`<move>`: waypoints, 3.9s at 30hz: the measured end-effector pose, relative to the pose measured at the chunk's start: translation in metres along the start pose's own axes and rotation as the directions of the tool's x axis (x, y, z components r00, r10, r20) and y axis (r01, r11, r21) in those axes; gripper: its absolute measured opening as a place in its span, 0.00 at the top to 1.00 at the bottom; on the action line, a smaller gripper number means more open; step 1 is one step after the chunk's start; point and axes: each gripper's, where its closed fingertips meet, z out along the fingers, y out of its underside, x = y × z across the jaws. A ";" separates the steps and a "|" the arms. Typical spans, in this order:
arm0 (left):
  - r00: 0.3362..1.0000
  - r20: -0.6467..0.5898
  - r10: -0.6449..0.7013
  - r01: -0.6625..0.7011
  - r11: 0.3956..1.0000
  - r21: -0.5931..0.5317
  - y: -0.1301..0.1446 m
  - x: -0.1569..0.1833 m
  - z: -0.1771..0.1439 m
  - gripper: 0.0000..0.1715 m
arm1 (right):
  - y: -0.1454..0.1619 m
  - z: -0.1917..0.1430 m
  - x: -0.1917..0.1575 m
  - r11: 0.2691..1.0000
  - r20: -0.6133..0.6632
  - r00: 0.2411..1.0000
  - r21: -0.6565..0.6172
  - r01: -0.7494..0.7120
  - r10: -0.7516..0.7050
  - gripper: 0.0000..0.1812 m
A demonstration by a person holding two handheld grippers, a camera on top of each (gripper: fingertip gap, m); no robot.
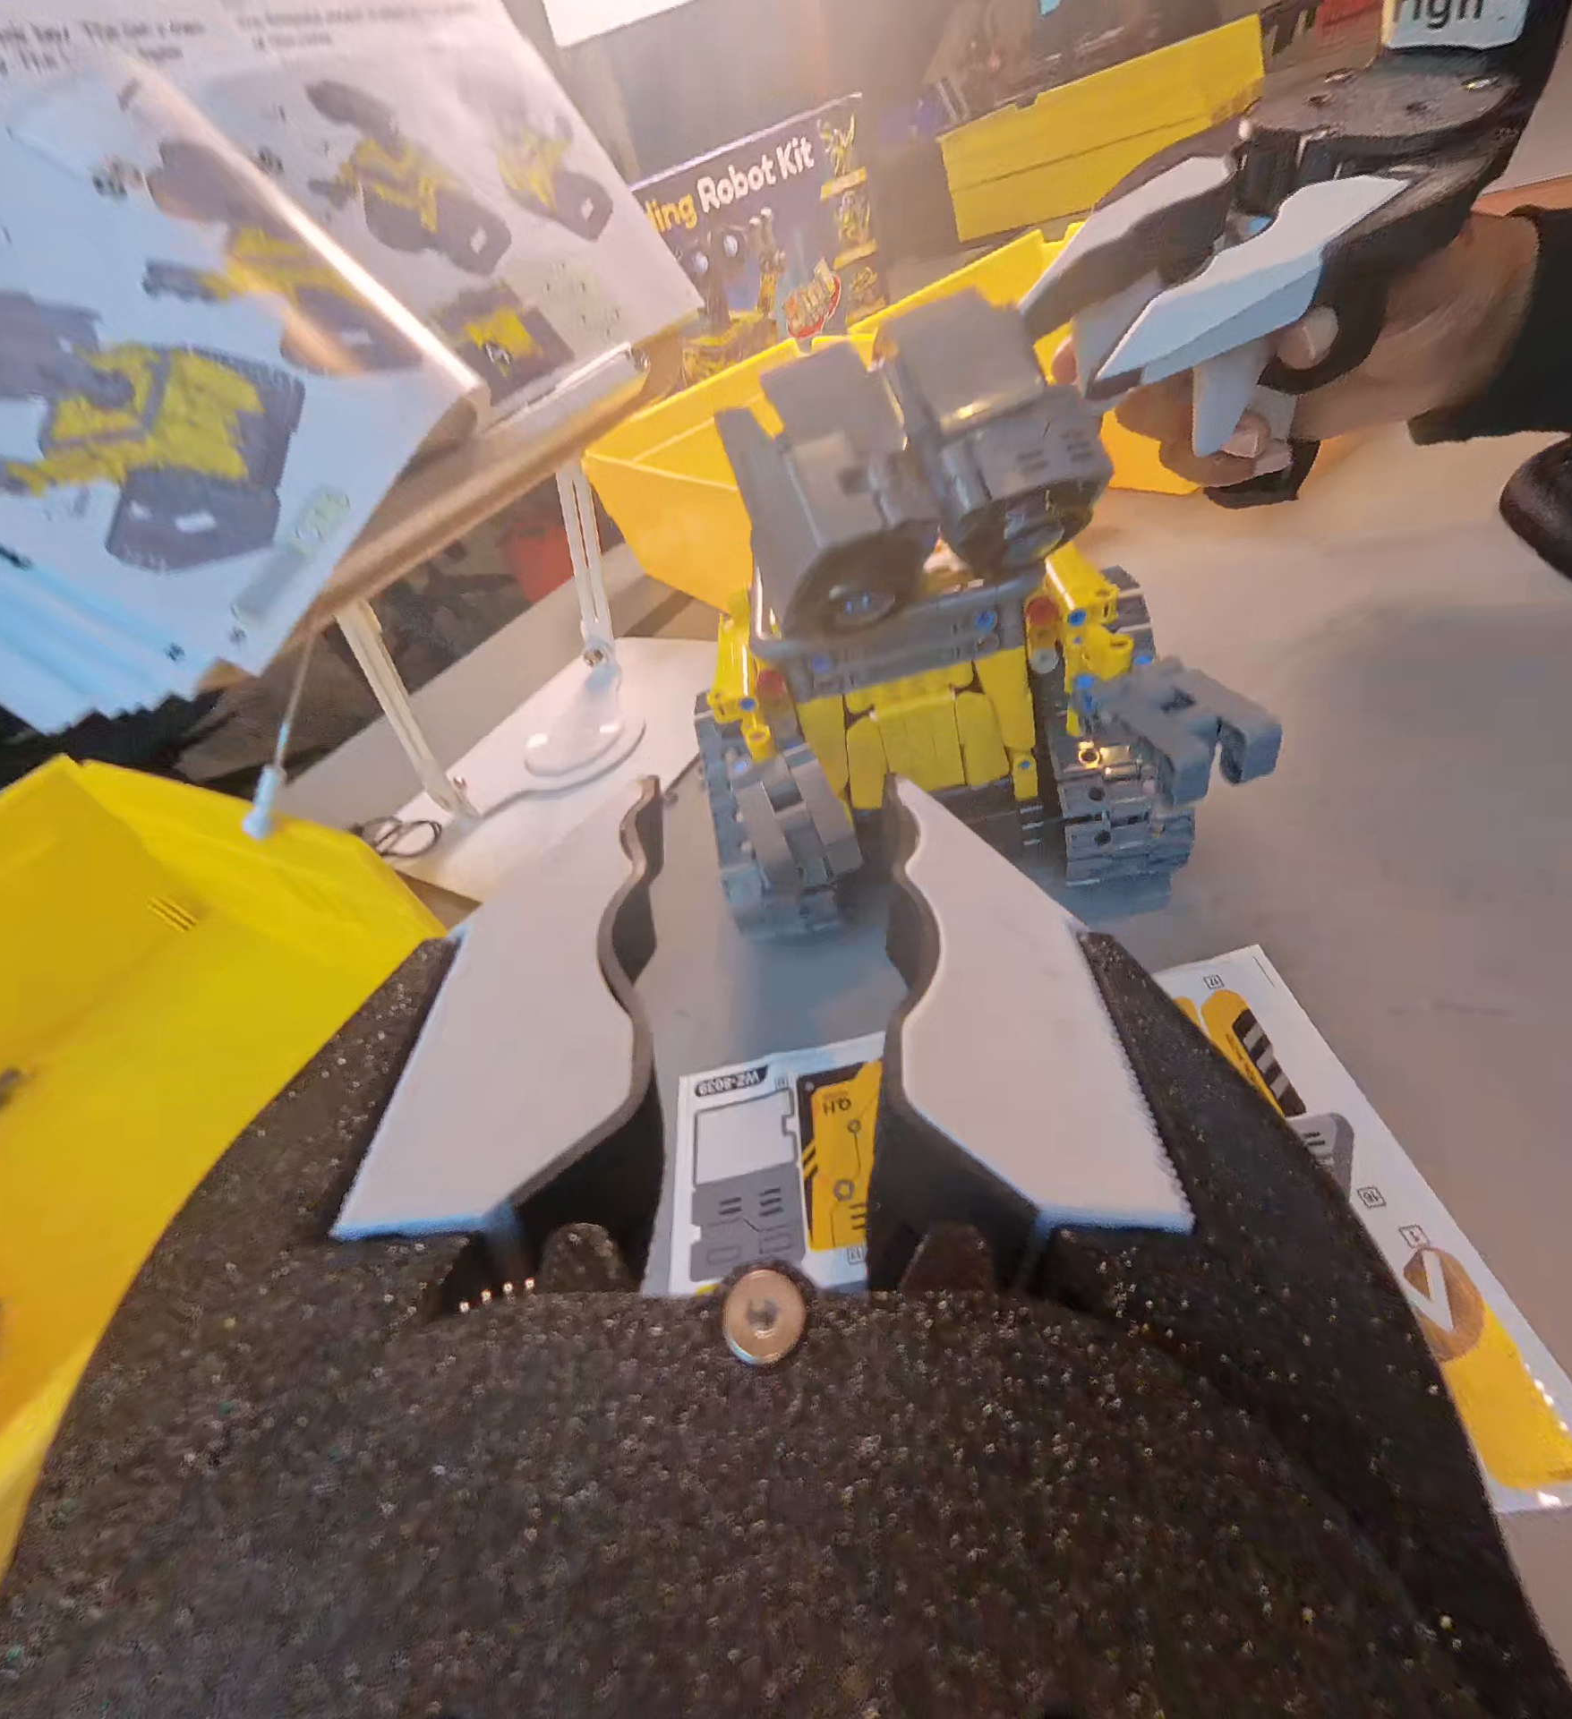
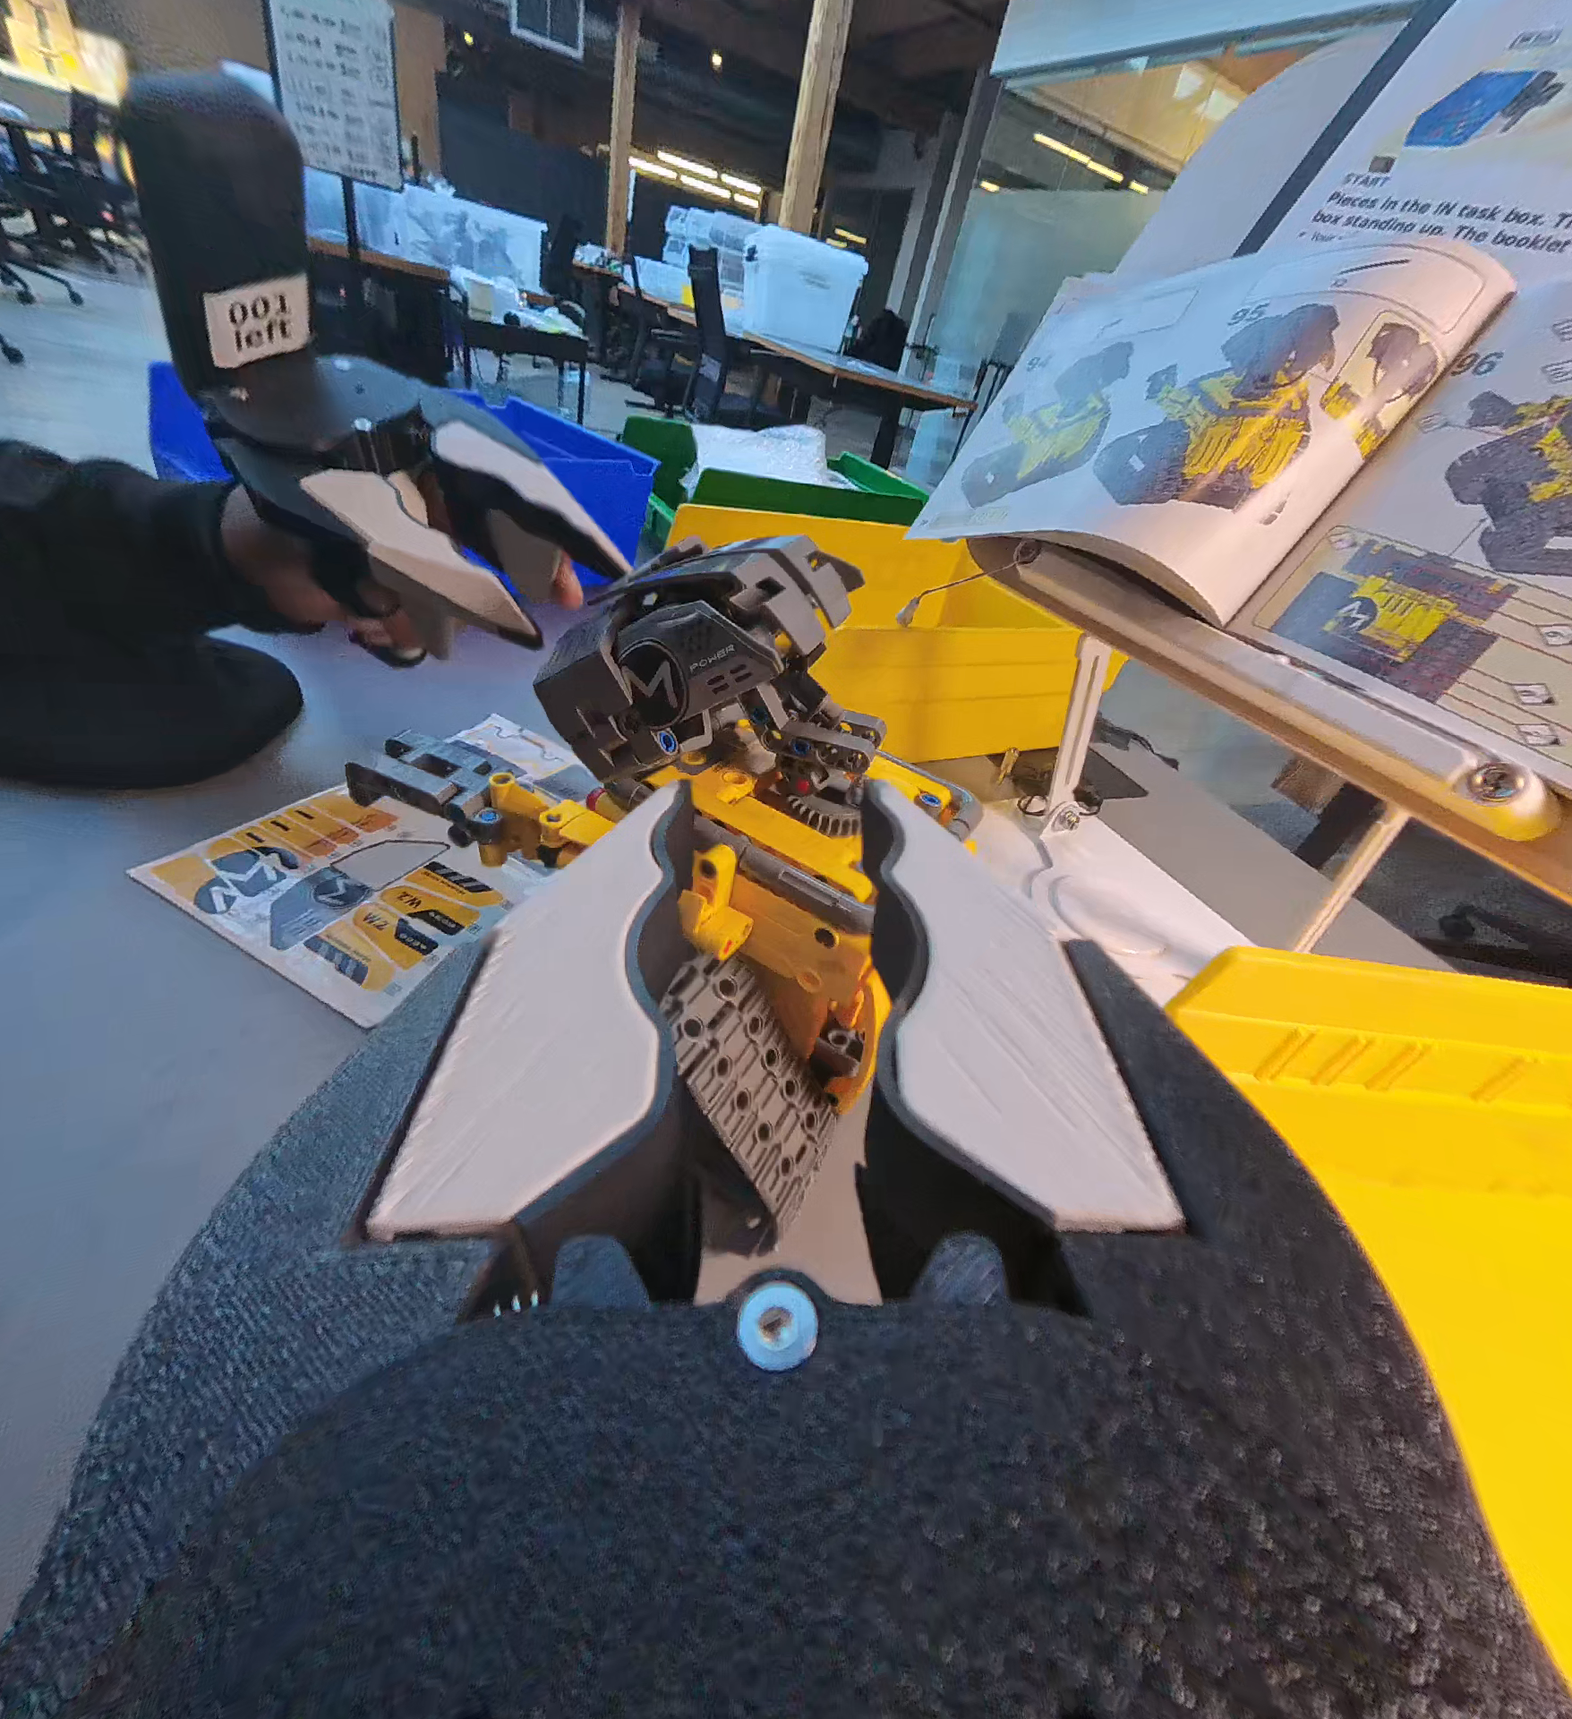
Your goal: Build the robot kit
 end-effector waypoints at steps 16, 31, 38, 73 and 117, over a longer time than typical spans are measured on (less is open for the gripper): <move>0.993 -0.014 -0.116 0.116 0.993 -0.006 0.019 0.000 0.010 0.72 | -0.026 0.042 -0.028 0.955 -0.212 0.932 -0.031 0.294 -0.294 0.59; 0.994 0.051 -0.093 0.092 0.995 0.034 0.014 -0.013 0.004 0.73 | -0.019 0.032 0.010 0.999 -0.343 0.938 0.026 -0.039 0.046 0.65; 0.998 0.043 -0.044 0.044 0.999 0.005 0.018 -0.008 0.007 0.73 | -0.019 0.032 0.006 1.000 -0.340 0.940 0.016 0.019 -0.013 0.74; 0.920 0.391 -0.027 0.064 0.995 -0.081 -0.036 -0.173 0.112 0.93 | -0.048 0.038 0.098 0.997 -0.285 0.956 0.030 0.074 -0.062 0.85; 0.622 -0.129 0.772 -0.654 0.421 -0.629 -0.036 -0.155 0.057 1.00 | -0.039 0.172 0.170 0.880 -0.346 0.838 -0.379 0.286 -0.421 0.91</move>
